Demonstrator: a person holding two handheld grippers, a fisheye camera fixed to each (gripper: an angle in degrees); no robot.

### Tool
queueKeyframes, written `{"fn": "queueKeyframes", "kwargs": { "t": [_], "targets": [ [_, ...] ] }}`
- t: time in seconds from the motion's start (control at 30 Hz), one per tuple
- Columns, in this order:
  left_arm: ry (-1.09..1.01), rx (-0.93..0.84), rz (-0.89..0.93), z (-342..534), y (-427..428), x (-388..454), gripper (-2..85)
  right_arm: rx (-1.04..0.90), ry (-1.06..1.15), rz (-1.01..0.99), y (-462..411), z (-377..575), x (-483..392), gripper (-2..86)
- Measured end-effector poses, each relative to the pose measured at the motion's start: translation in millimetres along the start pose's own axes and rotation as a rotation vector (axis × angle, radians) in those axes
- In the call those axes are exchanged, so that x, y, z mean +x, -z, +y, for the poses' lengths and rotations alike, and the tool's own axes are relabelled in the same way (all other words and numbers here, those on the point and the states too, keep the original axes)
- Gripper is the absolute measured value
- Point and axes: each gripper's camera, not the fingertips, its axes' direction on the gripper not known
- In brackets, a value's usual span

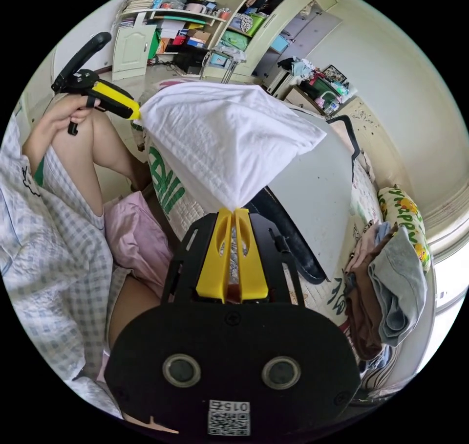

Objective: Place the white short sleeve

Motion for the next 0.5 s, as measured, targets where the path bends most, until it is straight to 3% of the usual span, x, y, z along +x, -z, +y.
{"fn": "queueKeyframes", "kwargs": {
  "t": [0.17,0.37,0.5],
  "targets": [
    [-0.230,0.093,-0.091,-66.3,67.7,-15.1,3.6,0.030,-0.023,0.010,-0.1,1.1,-7.0,-1.0],
    [-0.441,0.109,0.053,-221.0,89.9,-11.2,5.9,0.018,0.005,0.103,-5.9,-2.4,-26.4,-0.9],
    [-0.508,-0.017,0.250,-244.5,57.9,-16.2,2.0,0.048,-0.018,0.103,-3.7,4.2,-28.6,-0.9]
  ]
}}
